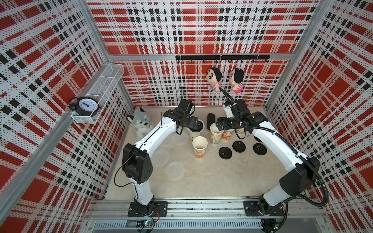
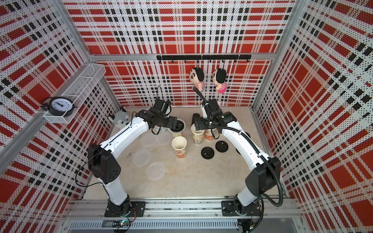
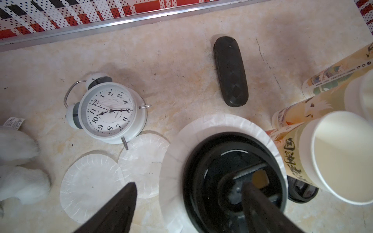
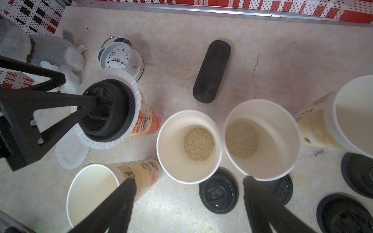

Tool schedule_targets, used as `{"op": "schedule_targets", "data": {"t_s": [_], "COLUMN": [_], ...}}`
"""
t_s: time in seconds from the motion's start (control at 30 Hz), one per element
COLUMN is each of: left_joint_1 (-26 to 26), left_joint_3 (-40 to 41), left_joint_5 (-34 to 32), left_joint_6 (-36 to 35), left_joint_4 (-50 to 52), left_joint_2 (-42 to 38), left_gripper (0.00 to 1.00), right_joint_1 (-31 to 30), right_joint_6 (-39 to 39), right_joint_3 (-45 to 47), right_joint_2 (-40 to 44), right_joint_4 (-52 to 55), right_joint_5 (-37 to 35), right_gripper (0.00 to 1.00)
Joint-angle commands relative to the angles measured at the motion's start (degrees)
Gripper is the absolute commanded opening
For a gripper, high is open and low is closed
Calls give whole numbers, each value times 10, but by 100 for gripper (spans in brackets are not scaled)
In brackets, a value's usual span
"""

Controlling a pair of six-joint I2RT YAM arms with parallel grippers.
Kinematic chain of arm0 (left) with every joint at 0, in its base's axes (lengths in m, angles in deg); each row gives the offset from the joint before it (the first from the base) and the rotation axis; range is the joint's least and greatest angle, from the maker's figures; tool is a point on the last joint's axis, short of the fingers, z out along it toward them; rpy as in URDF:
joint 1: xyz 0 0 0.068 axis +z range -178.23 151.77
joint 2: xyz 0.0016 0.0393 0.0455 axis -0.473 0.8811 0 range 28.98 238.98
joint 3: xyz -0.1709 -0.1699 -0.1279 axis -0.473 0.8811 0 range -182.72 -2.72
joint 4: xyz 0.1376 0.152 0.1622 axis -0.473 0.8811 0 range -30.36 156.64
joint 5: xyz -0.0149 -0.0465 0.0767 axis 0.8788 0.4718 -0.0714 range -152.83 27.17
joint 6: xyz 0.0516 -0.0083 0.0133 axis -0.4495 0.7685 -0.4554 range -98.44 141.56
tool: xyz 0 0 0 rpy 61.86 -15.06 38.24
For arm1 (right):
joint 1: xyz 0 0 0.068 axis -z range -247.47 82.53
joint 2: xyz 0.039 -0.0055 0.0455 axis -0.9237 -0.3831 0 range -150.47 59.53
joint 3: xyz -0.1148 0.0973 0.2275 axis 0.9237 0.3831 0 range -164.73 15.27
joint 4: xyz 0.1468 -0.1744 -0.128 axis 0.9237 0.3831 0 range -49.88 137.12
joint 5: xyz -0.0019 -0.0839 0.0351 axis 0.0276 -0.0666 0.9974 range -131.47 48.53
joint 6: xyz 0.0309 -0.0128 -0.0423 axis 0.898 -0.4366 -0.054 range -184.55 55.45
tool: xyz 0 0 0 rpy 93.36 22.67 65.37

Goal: Put the leak-proof paper on the milk tea cups
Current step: Secure the cup lid on the cup.

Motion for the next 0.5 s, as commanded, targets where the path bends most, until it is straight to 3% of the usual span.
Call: {"op": "schedule_targets", "data": {"t_s": [0.0,0.47], "left_joint_1": [-3,-3], "left_joint_3": [-11,-1], "left_joint_5": [-13,-35], "left_joint_6": [-6,-2], "left_joint_4": [4,6], "left_joint_2": [10,12], "left_gripper": [84,83], "right_joint_1": [3,3], "right_joint_6": [3,3], "right_joint_3": [1,4], "right_joint_2": [0,-6], "right_joint_4": [-12,-15], "right_joint_5": [6,17], "right_gripper": [86,85]}}
